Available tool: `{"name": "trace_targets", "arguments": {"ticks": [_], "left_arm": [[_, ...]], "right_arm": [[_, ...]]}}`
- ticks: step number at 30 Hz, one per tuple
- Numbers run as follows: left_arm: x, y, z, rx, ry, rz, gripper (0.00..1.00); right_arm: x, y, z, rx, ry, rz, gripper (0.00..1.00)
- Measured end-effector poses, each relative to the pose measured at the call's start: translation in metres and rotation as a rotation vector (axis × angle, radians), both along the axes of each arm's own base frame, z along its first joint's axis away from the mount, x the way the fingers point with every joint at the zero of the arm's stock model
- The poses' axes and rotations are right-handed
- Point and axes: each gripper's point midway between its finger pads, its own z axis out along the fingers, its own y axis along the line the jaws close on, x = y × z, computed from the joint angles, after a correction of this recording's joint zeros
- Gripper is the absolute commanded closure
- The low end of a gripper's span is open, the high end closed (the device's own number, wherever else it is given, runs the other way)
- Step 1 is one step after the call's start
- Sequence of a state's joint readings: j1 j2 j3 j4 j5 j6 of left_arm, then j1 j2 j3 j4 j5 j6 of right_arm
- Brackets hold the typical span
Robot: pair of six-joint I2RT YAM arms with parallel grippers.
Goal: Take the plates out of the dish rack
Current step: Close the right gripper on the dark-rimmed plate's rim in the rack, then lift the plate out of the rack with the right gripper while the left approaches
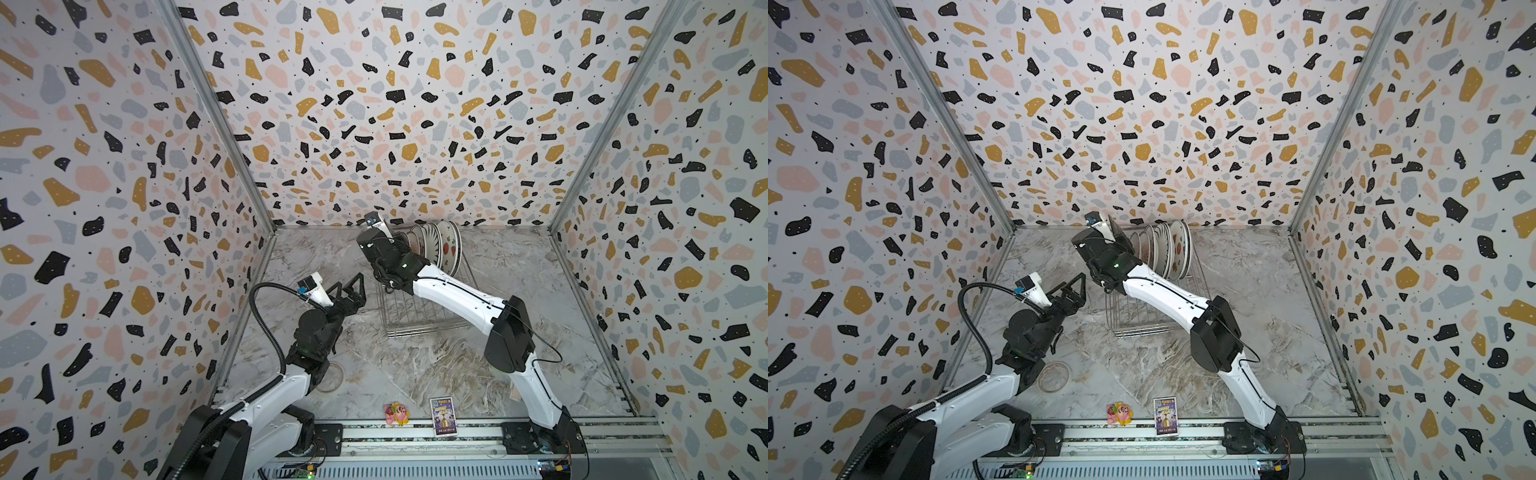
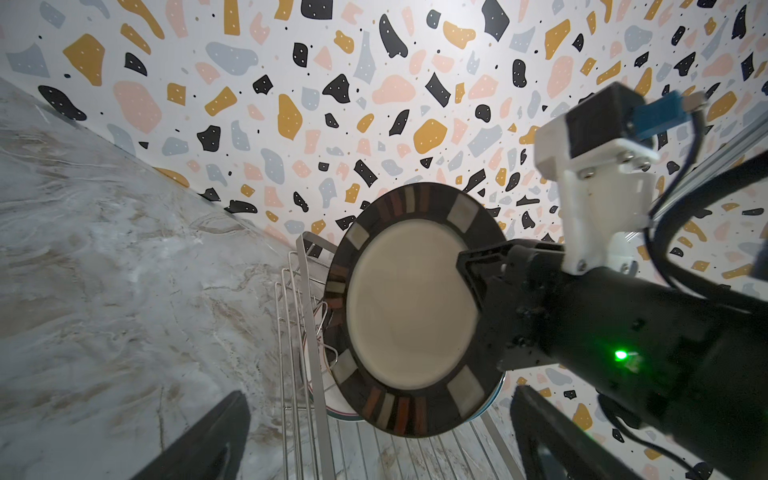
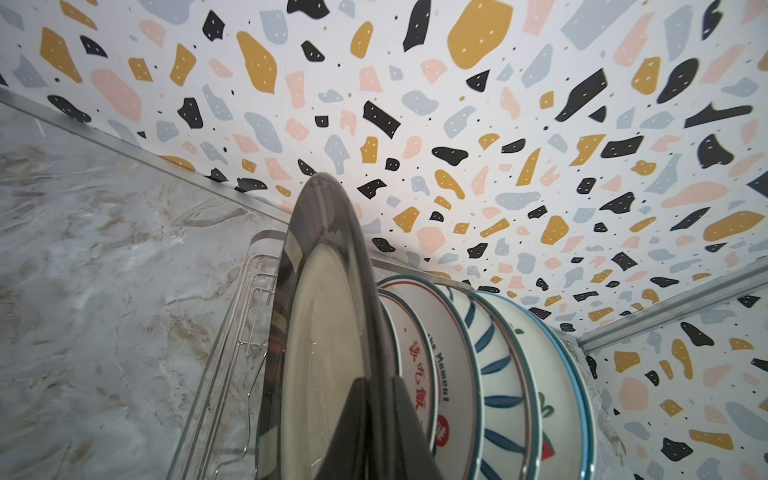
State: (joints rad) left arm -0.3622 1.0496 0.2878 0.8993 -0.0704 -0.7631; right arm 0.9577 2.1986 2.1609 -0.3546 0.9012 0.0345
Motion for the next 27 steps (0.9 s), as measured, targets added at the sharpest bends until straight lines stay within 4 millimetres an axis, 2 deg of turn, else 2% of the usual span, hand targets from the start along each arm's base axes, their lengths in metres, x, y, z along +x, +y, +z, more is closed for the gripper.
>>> {"name": "trace_targets", "arguments": {"ticks": [7,11,15,18,23,27], "left_arm": [[-0.001,-0.002,-0.002,0.004,0.007,-0.010,0.00],[-0.002,-0.005,0.000,0.009,-0.001,-0.026,0.00],[-0.007,-0.011,0.008,0.009,-0.026,-0.062,0.00],[-0.012,-0.014,0.015,0.006,-0.047,-0.083,0.01],[-0.021,-0.020,0.028,-0.005,-0.092,-0.124,0.00],[-0.032,-0.037,0.024,-0.006,-0.098,-0.210,0.00]], "right_arm": [[-0.019,-0.012,0.043,0.093,-0.052,0.047,1.00],[-0.035,-0.021,0.050,0.130,-0.040,0.100,1.00],[-0.049,-0.035,0.049,0.193,-0.009,0.163,1.00],[-0.059,-0.054,0.044,0.267,0.033,0.217,1.00],[-0.068,-0.104,0.030,0.431,0.115,0.276,1.00],[-0.080,-0.143,0.026,0.583,0.158,0.313,1.00]]}}
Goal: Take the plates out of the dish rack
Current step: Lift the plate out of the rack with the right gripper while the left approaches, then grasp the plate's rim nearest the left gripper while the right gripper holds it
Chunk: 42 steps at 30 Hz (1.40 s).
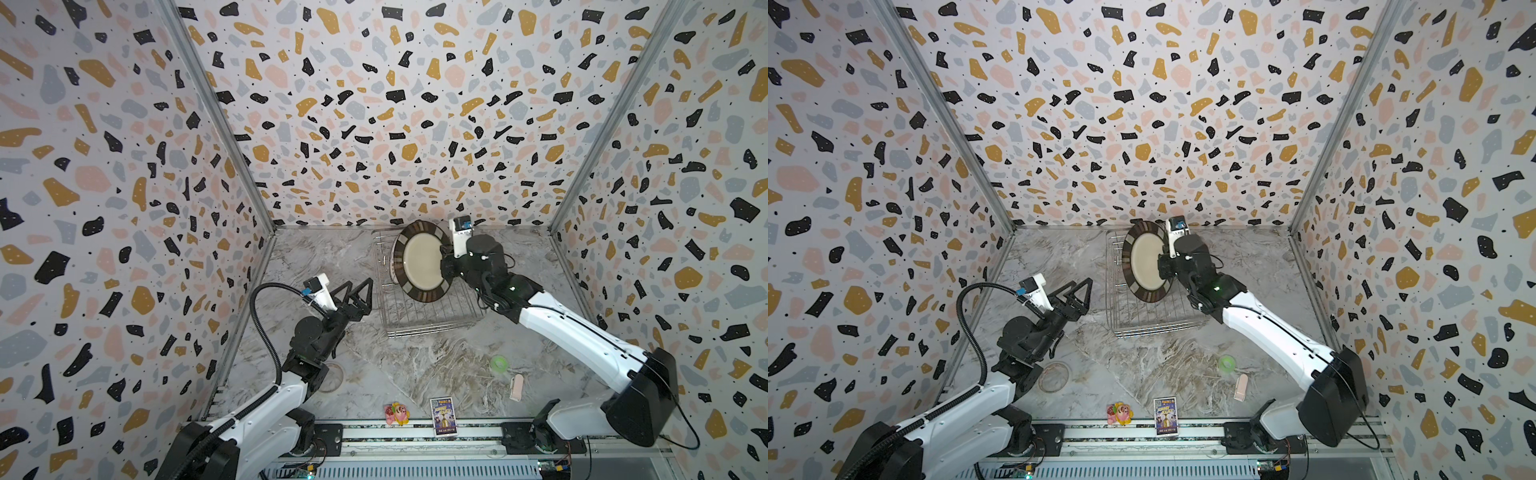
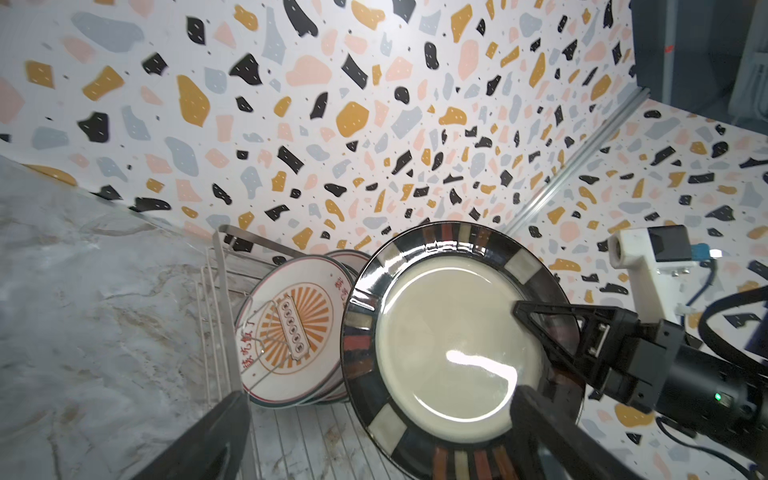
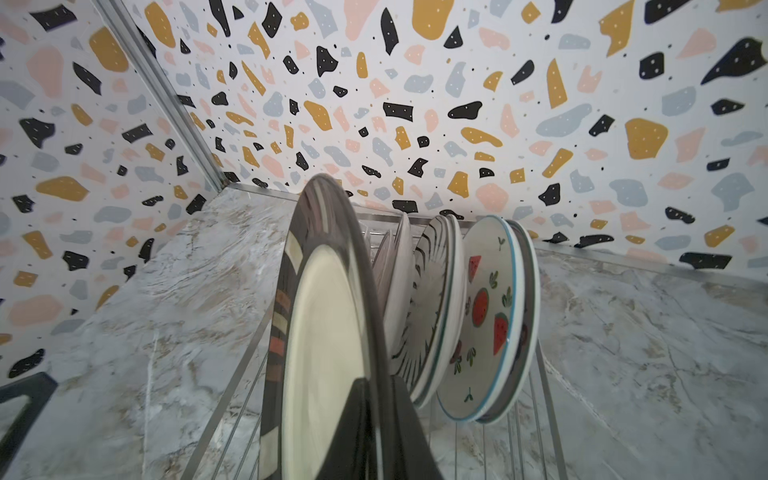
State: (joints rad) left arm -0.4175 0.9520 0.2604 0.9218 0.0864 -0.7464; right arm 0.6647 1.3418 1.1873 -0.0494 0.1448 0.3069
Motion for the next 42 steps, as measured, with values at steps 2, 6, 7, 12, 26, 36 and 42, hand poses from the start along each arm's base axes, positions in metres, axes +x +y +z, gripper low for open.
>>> {"name": "trace_targets", "arguments": {"ticks": [2,6,7,12,26,36,42], "left_arm": [[-0.006,-0.006,-0.002,0.001,0.002,-0.031,0.01],[-0.016,-0.017,0.003,-0.010,-0.016,-0.098,0.00],[-0.018,-0.020,0.005,-0.015,-0.019,-0.117,0.00],[-0.027,-0.037,0.004,-0.022,-0.010,-0.208,0.00],[-0.026,-0.074,-0.001,-0.064,0.064,-0.307,0.09],[-0.026,-0.098,0.011,-0.089,0.058,-0.348,0.37],[-0.023,-0.100,0.006,-0.119,0.091,-0.345,0.60]], "right_arm": [[-0.003,-0.016,0.000,0.073,0.021,0.018,1.00],[-0.005,-0.033,0.001,0.223,0.058,0.080,1.00],[-0.005,-0.036,0.000,0.259,0.070,0.098,1.00],[-0.007,-0.048,-0.018,0.418,0.155,0.176,1.00],[-0.034,-0.021,-0.005,0.604,0.206,0.466,1.00],[-0.034,-0.017,-0.017,0.606,0.232,0.478,1.00],[-0.035,-0.015,-0.019,0.598,0.228,0.482,1.00]]}}
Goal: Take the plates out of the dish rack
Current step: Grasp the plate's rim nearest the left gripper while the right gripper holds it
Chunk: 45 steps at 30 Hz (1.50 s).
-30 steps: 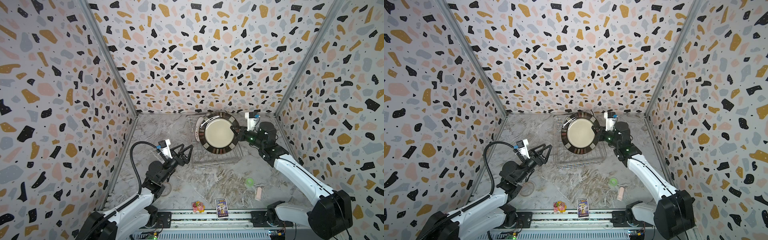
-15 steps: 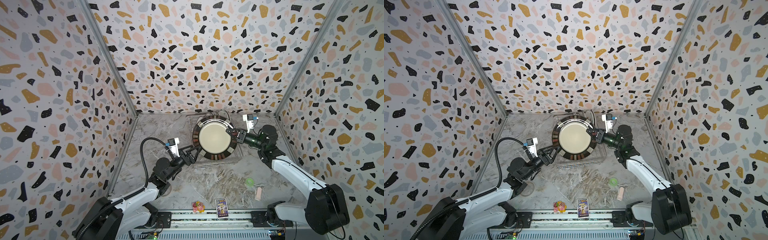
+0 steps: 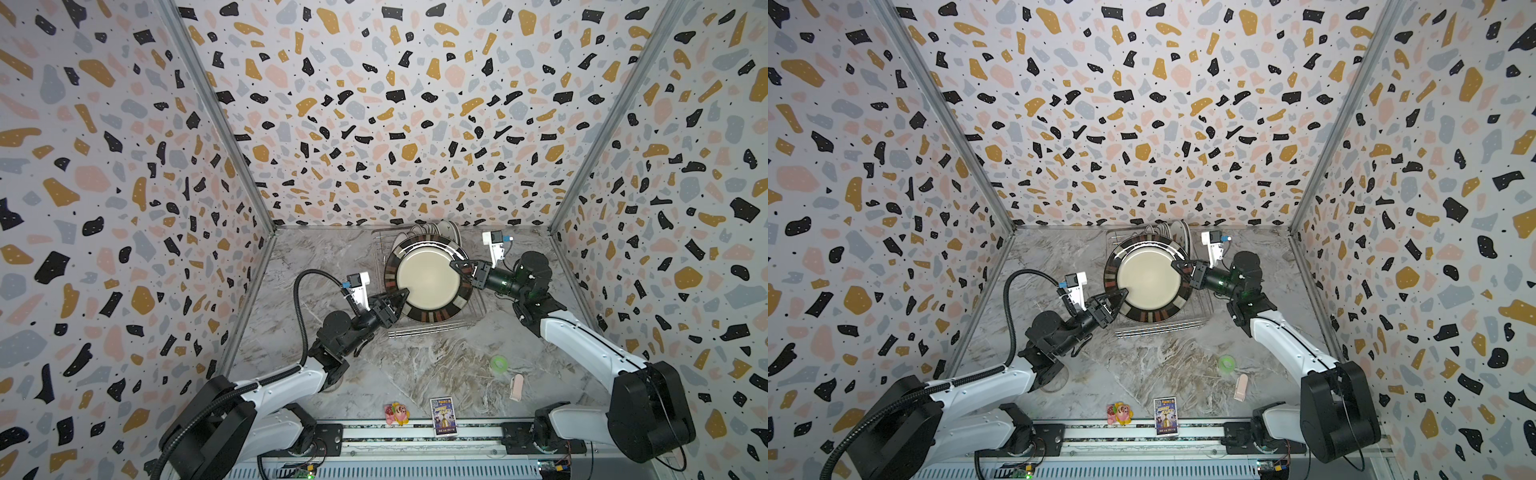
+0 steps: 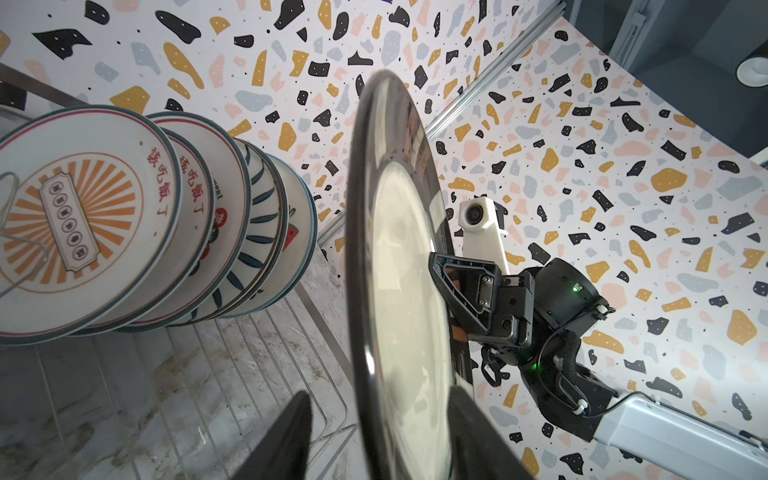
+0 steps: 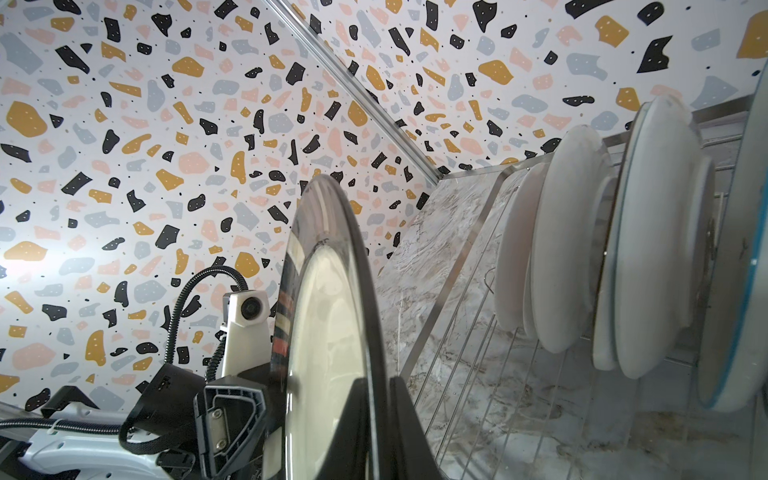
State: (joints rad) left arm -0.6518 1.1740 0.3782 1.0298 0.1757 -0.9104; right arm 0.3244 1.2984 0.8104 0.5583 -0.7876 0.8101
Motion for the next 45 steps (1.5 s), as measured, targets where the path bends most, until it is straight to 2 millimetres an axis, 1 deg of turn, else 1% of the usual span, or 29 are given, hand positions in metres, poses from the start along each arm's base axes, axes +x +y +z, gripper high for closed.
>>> {"name": "trace_targets", "arguments": {"ticks": [3,8,11,14,16,18,20,21,22,26,28,31,34,35,36,39,45], "left_arm": [[0.002,0.002,0.001,-0.010,0.003,0.014,0.69],[0.007,0.006,-0.006,-0.005,0.038,0.047,0.75],[0.011,0.009,-0.012,0.000,0.065,0.076,0.84],[0.014,0.012,-0.017,-0.009,0.098,0.097,0.85],[0.015,0.013,-0.018,-0.023,0.113,0.104,0.91],[0.016,0.015,-0.018,-0.048,0.134,0.111,0.95],[0.016,0.016,-0.020,-0.058,0.148,0.114,0.96],[0.016,0.016,-0.020,-0.064,0.153,0.117,0.99],[0.016,0.017,-0.020,-0.068,0.157,0.118,1.00],[0.016,0.018,-0.024,-0.071,0.172,0.124,1.00],[0.016,0.019,-0.027,-0.068,0.181,0.126,1.00],[0.016,0.019,-0.034,-0.059,0.200,0.130,1.00],[0.015,0.020,-0.044,-0.041,0.228,0.132,1.00],[0.014,0.020,-0.046,-0.037,0.234,0.132,1.00],[0.014,0.020,-0.048,-0.033,0.241,0.133,1.00],[0.015,0.021,-0.056,-0.015,0.267,0.140,1.00],[0.015,0.022,-0.058,-0.017,0.280,0.148,1.00]], "right_arm": [[0.000,0.003,-0.004,-0.008,0.003,0.004,1.00],[0.002,0.010,-0.014,-0.034,0.012,-0.004,1.00],[0.002,0.012,-0.016,-0.050,-0.007,-0.008,1.00],[0.002,0.015,-0.015,-0.064,-0.036,-0.006,1.00],[0.003,0.016,-0.016,-0.069,-0.039,-0.005,1.00],[0.005,0.017,-0.018,-0.073,-0.039,-0.004,0.97],[0.007,0.018,-0.018,-0.075,-0.040,-0.003,0.93],[0.007,0.019,-0.018,-0.077,-0.040,-0.001,0.91],[0.007,0.019,-0.018,-0.078,-0.039,0.000,0.88],[0.008,0.022,-0.022,-0.084,-0.030,0.002,0.80],[0.008,0.024,-0.025,-0.087,-0.024,0.005,0.73],[0.008,0.027,-0.028,-0.089,-0.020,0.014,0.52],[0.009,0.029,-0.026,-0.088,-0.028,0.025,0.26],[0.009,0.030,-0.025,-0.087,-0.034,0.029,0.15],[0.008,0.030,-0.025,-0.087,-0.038,0.031,0.01],[0.008,0.030,-0.021,-0.084,-0.055,0.034,0.01],[0.012,0.027,-0.023,-0.095,-0.060,0.013,0.01]]}}
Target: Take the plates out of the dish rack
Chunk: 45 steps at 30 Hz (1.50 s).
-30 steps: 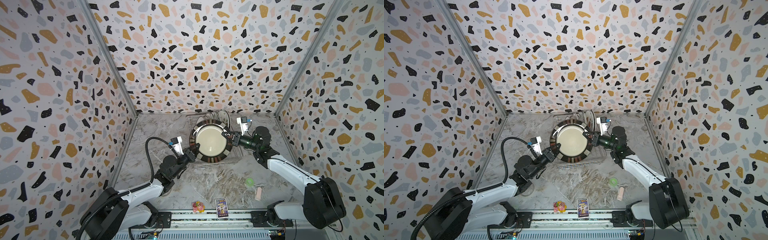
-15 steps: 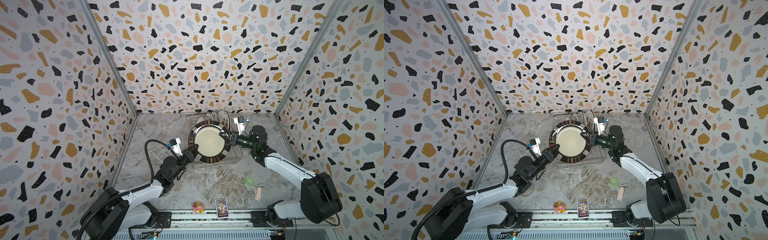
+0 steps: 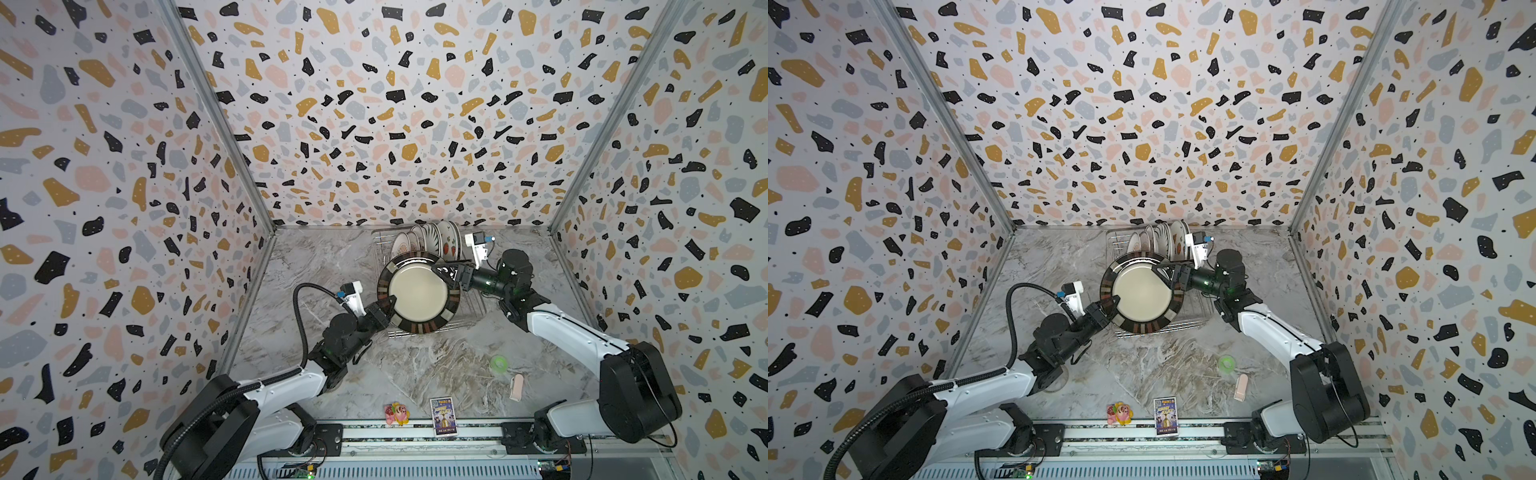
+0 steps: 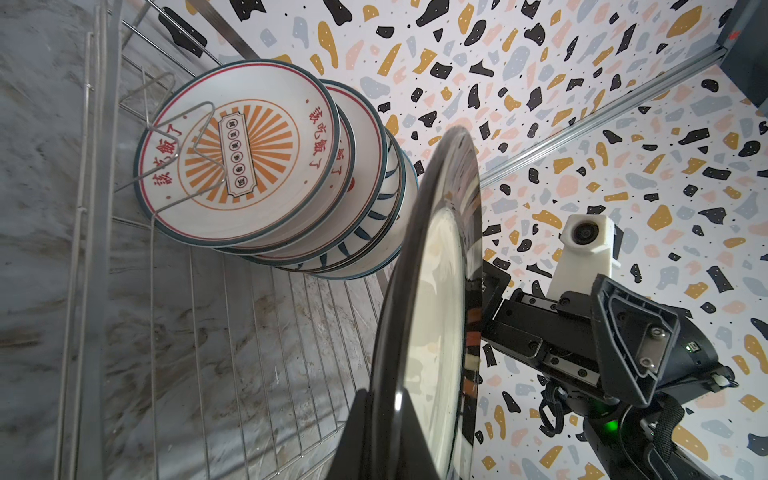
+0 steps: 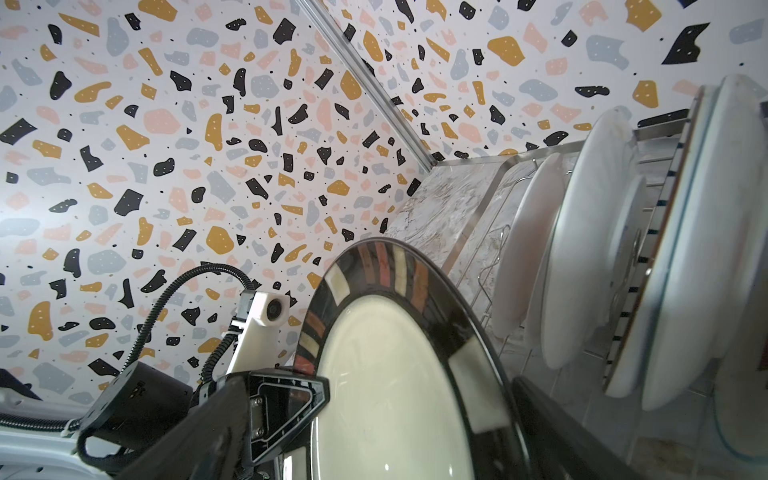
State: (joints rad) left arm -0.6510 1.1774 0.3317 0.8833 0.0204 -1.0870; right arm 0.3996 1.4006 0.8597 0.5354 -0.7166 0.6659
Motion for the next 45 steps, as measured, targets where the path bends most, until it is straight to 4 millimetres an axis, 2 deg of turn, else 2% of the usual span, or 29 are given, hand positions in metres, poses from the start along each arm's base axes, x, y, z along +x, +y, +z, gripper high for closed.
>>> {"name": "trace_targets", "arguments": {"ticks": [4,12,18,22,31,35,39,45], "left_arm": [[0.000,0.003,0.001,0.003,0.002,0.010,1.00],[0.008,0.022,0.007,-0.002,-0.003,0.069,1.00],[0.017,0.044,0.016,-0.013,-0.020,0.131,1.00],[0.019,0.065,0.018,-0.019,-0.027,0.185,1.00],[0.028,0.117,0.020,-0.018,-0.018,0.339,1.00],[0.034,0.140,0.014,-0.035,0.006,0.414,1.00],[0.037,0.160,0.000,-0.047,0.045,0.478,1.00],[0.039,0.190,-0.020,-0.070,0.109,0.577,1.00]], "right_arm": [[0.004,-0.005,0.003,-0.012,-0.019,-0.038,0.01],[0.002,-0.028,0.032,0.005,-0.112,-0.138,0.01],[0.002,-0.036,0.027,-0.018,-0.132,-0.187,0.01],[-0.005,-0.031,0.029,-0.038,-0.170,-0.188,0.01],[-0.043,0.035,0.034,-0.147,-0.286,-0.114,0.01],[-0.047,0.068,0.038,-0.185,-0.337,-0.075,0.01],[-0.047,0.094,0.027,-0.249,-0.360,-0.052,0.01],[-0.047,0.123,0.004,-0.338,-0.368,-0.025,0.01]]}}
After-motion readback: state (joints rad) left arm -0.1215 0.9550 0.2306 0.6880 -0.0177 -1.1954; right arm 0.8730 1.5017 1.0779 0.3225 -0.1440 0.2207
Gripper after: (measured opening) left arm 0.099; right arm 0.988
